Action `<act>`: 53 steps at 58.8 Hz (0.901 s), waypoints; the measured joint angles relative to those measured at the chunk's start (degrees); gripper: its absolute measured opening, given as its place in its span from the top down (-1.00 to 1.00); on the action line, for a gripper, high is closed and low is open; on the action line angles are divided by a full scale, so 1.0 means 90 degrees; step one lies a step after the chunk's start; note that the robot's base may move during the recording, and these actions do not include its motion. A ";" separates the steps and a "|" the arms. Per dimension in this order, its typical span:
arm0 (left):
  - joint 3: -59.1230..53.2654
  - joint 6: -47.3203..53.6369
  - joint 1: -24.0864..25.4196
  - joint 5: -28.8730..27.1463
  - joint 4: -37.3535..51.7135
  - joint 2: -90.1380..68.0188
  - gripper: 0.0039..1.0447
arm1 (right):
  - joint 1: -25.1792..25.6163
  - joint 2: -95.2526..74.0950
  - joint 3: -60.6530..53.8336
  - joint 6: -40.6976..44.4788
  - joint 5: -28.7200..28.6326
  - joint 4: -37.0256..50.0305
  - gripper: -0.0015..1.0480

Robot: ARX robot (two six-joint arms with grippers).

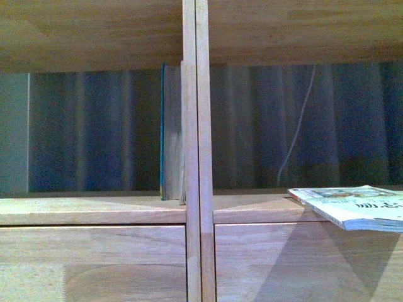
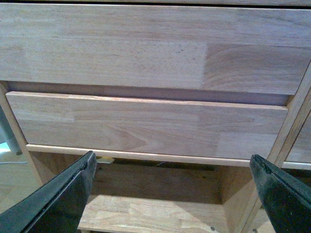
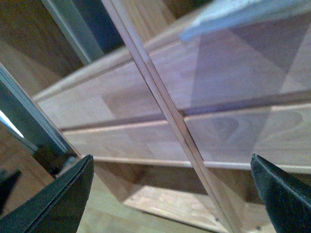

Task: Organize books on shelf

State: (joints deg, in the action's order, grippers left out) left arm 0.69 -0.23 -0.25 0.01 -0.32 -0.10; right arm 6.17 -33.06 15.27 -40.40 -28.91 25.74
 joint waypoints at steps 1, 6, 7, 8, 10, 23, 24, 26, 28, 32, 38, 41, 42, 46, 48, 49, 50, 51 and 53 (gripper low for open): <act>0.0000 0.0000 0.0000 0.0000 0.0000 0.0000 -0.86 | -0.0078 -0.0206 0.0053 -0.0061 0.0070 0.0112 -0.86; 0.0000 0.0000 0.0000 -0.0002 0.0000 0.0000 -0.86 | -0.0359 -0.1073 0.0245 -0.0379 0.0240 0.0488 -0.86; 0.0000 0.0000 0.0000 0.0000 0.0000 0.0000 -0.86 | -0.0381 -0.1156 0.0257 -0.0398 0.0248 0.0527 -0.86; 0.0000 0.0000 0.0000 0.0000 0.0000 0.0000 -0.86 | -0.0432 -0.1326 0.0284 -0.0466 0.0265 0.0612 -0.86; 0.0000 0.0000 0.0000 0.0000 0.0000 0.0000 -0.86 | -0.0491 -0.1574 0.0330 -0.0568 0.0296 0.0746 -0.86; 0.0000 0.0000 0.0000 -0.0002 0.0000 0.0000 -0.86 | -0.0551 -0.3155 0.0772 -0.1086 0.0748 0.1846 -0.86; 0.0000 0.0000 0.0000 0.0002 0.0000 0.0000 -0.86 | -0.0534 -0.3274 0.0823 -0.1122 0.0777 0.1921 -0.86; 0.0000 0.0000 0.0000 0.0000 0.0000 0.0000 -0.86 | -0.0500 -0.3509 0.0928 -0.1258 0.0857 0.2098 -0.86; 0.0000 0.0000 0.0000 -0.0002 0.0000 0.0000 -0.86 | -0.0471 -0.3679 0.1003 -0.1333 0.0918 0.2217 -0.86; 0.0000 0.0000 0.0000 0.0000 0.0000 0.0000 -0.86 | -0.0401 -0.3959 0.1141 -0.1523 0.1013 0.2363 -0.86; 0.0000 0.0000 0.0000 0.0000 0.0000 0.0000 -0.86 | -0.0308 -0.4296 0.1360 -0.1768 0.1115 0.2540 -0.86; 0.0000 0.0000 0.0000 0.0000 0.0000 0.0000 -0.86 | -0.0272 -0.4425 0.1477 -0.1885 0.1154 0.2601 -0.86; 0.0000 0.0000 0.0000 0.0000 0.0000 0.0000 -0.86 | -0.0253 -0.4469 0.1518 -0.1931 0.1168 0.2616 -0.86; 0.0000 0.0000 0.0000 0.0000 0.0000 0.0000 -0.86 | -0.0219 -0.4566 0.1632 -0.2084 0.1239 0.2635 -0.86; 0.0000 0.0000 0.0000 0.0000 0.0000 0.0000 -0.86 | -0.0194 -0.4602 0.1688 -0.2127 0.1253 0.2637 -0.86; 0.0000 0.0000 0.0000 0.0000 0.0000 0.0000 -0.86 | -0.0187 -0.4619 0.1719 -0.2193 0.1273 0.2637 -0.86; 0.0000 0.0000 0.0000 0.0000 0.0000 0.0000 -0.86 | -0.0182 -0.4624 0.1732 -0.2220 0.1277 0.2637 -0.86; 0.0000 0.0000 0.0000 0.0000 0.0000 0.0000 -0.86 | -0.0175 -0.4631 0.1758 -0.2261 0.1282 0.2637 -0.86; 0.0000 0.0000 0.0000 0.0000 0.0000 0.0000 -0.86 | -0.0163 -0.4631 0.1790 -0.2327 0.1282 0.2637 -0.86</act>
State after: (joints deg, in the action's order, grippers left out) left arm 0.69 -0.23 -0.25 0.01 -0.32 -0.10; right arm 4.71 -74.74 31.38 -61.34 -17.37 49.47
